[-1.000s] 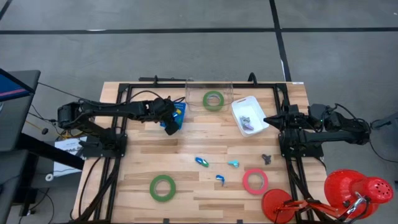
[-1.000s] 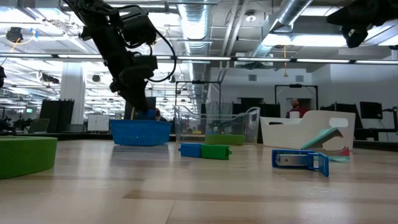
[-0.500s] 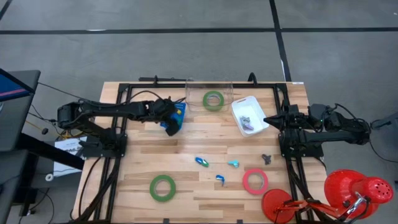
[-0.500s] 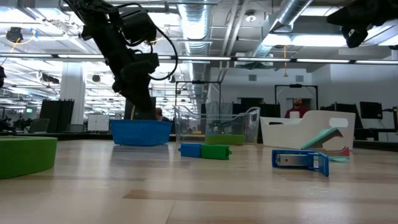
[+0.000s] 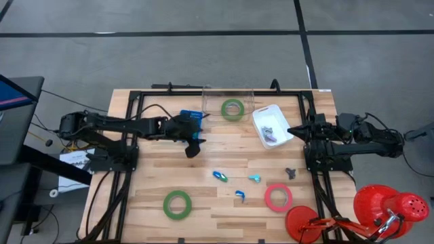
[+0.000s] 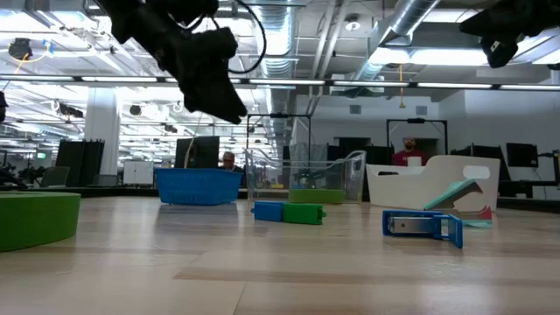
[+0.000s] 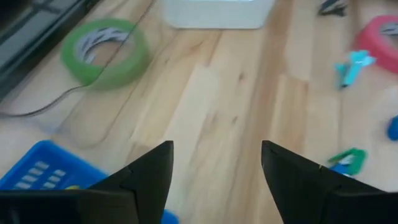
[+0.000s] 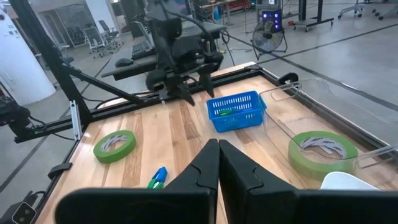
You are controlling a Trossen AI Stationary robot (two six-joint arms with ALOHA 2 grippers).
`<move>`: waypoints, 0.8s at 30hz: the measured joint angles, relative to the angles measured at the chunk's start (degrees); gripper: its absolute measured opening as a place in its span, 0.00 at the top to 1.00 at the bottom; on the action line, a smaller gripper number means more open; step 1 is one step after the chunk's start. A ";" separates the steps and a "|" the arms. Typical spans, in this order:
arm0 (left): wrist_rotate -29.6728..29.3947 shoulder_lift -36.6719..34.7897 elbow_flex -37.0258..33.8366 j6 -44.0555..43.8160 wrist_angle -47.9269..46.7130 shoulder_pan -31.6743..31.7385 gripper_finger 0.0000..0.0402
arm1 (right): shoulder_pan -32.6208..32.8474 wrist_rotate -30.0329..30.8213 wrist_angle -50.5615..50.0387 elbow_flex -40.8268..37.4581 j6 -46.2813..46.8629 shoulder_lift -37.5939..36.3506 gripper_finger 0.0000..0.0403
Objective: Pick and place Stapler, Stapler remover, tape
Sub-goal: Put the top blue stapler into the blue bin
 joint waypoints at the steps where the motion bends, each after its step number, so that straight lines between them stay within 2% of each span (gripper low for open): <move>1: 0.02 0.00 0.00 0.00 0.57 -0.60 0.42 | -0.02 0.02 0.00 0.00 0.08 0.00 1.00; 13: 0.11 0.00 6.81 3.45 2.23 -6.36 0.36 | -0.02 0.02 -0.01 0.00 0.07 0.02 1.00; 24: 0.02 0.00 10.41 5.99 2.17 -10.48 0.36 | -0.01 0.02 -0.70 0.00 0.06 0.01 1.00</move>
